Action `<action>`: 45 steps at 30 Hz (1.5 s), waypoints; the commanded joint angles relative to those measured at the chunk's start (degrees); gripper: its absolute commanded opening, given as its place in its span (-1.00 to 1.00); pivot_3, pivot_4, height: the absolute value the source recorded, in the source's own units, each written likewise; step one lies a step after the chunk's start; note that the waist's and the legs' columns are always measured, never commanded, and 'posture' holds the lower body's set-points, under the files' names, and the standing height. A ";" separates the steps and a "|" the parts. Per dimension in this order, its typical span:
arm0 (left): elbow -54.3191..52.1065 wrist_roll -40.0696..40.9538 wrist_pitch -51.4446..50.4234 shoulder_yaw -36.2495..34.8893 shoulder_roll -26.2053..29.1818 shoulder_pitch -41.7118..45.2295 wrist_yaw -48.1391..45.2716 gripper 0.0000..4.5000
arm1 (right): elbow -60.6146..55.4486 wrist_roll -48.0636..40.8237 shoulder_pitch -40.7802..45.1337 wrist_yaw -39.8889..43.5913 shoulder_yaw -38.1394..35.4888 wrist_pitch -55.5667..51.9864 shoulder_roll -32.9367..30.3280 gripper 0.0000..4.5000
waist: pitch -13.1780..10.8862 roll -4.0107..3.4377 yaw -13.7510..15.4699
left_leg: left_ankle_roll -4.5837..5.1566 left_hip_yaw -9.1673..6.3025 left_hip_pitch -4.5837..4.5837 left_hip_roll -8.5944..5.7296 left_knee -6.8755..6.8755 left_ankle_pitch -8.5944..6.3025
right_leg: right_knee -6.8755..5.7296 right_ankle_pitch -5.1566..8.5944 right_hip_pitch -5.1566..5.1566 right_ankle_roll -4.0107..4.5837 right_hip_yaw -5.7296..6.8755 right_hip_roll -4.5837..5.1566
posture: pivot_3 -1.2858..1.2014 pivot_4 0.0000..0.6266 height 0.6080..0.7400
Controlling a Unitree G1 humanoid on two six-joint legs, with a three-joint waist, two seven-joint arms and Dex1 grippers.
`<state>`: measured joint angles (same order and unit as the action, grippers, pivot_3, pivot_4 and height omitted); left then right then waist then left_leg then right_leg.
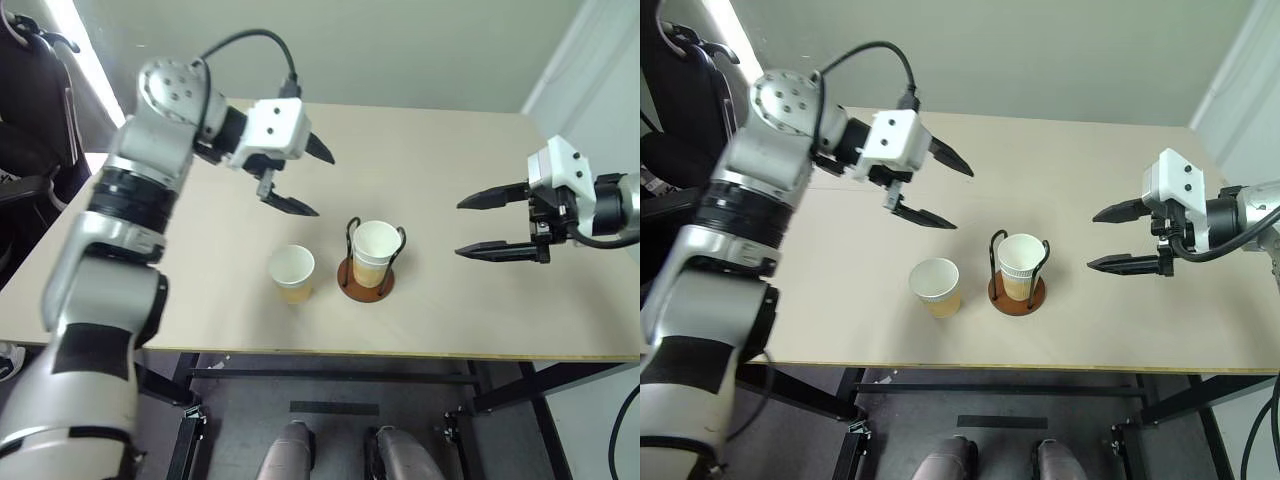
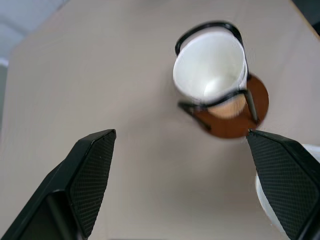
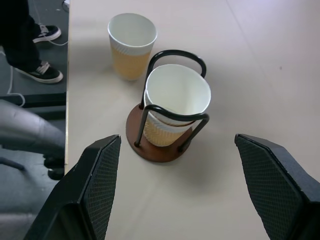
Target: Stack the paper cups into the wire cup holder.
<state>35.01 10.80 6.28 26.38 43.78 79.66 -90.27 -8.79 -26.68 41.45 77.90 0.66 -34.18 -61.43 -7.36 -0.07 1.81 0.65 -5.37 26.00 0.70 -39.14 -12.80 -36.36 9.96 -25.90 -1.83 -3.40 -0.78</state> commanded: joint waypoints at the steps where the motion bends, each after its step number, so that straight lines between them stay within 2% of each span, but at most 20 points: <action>1: -7.54 5.42 -2.76 3.88 4.06 0.10 -2.23 0.99 | -0.52 -0.45 1.60 0.78 -0.88 -0.04 -0.78 0.64 | 0.00 0.00 -0.03 | 0.00 0.00 0.02 0.00 0.00 0.00 | 0.04 -0.01 -0.01 0.01 0.00 0.00 | 0.03 -0.52 1.00; 6: -13.26 6.74 -3.46 6.85 8.39 -2.35 -2.23 0.99 | 0.09 -0.30 2.22 1.56 -0.32 0.06 -0.61 0.64 | -0.01 -0.02 -0.11 | 0.02 0.01 0.01 0.00 0.00 -0.02 | 0.06 -0.03 -0.01 0.05 0.00 0.01 | 0.03 -0.52 1.00; 11: -16.73 3.40 0.61 9.63 11.21 -5.47 -2.23 0.99 | 1.27 0.16 3.20 2.30 0.24 0.34 -0.55 0.64 | 0.00 -0.02 -0.23 | 0.02 0.01 -0.04 0.00 -0.02 -0.02 | 0.00 -0.03 -0.01 0.09 0.00 0.01 | 0.03 -0.52 1.00; 24: -17.66 -1.16 2.83 11.41 11.93 -8.52 -2.23 0.99 | 2.81 1.03 5.05 3.41 1.57 0.13 -0.36 0.64 | 0.00 -0.03 -0.26 | 0.01 0.01 -0.03 0.00 0.00 -0.02 | -0.02 0.00 -0.04 0.16 0.01 0.02 | 0.03 -0.52 1.00; 34: -20.87 3.68 0.70 16.60 14.46 -7.01 -2.23 0.99 | 2.71 0.62 4.92 3.65 1.07 -0.79 -1.06 0.64 | 0.00 -0.03 -0.29 | 0.00 0.01 -0.03 0.00 0.03 -0.03 | -0.03 0.00 -0.06 0.18 0.01 0.02 | 0.03 -0.52 1.00; 45: -21.92 1.27 2.47 18.24 14.42 -8.94 -2.23 0.99 | 3.23 1.15 4.91 3.47 1.17 -0.37 -0.70 0.64 | 0.00 -0.04 -0.32 | -0.01 0.01 -0.03 0.00 0.03 -0.03 | -0.05 0.03 -0.06 0.22 0.01 0.02 | 0.03 -0.52 1.00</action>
<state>13.52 12.41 7.83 45.74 58.13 70.55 -90.43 -5.00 -25.62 45.55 81.46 3.32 -35.07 -61.48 -7.36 -0.11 1.49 0.65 -5.37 25.97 0.70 -39.11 -12.83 -36.41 9.99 -25.96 -1.61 -3.39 -0.76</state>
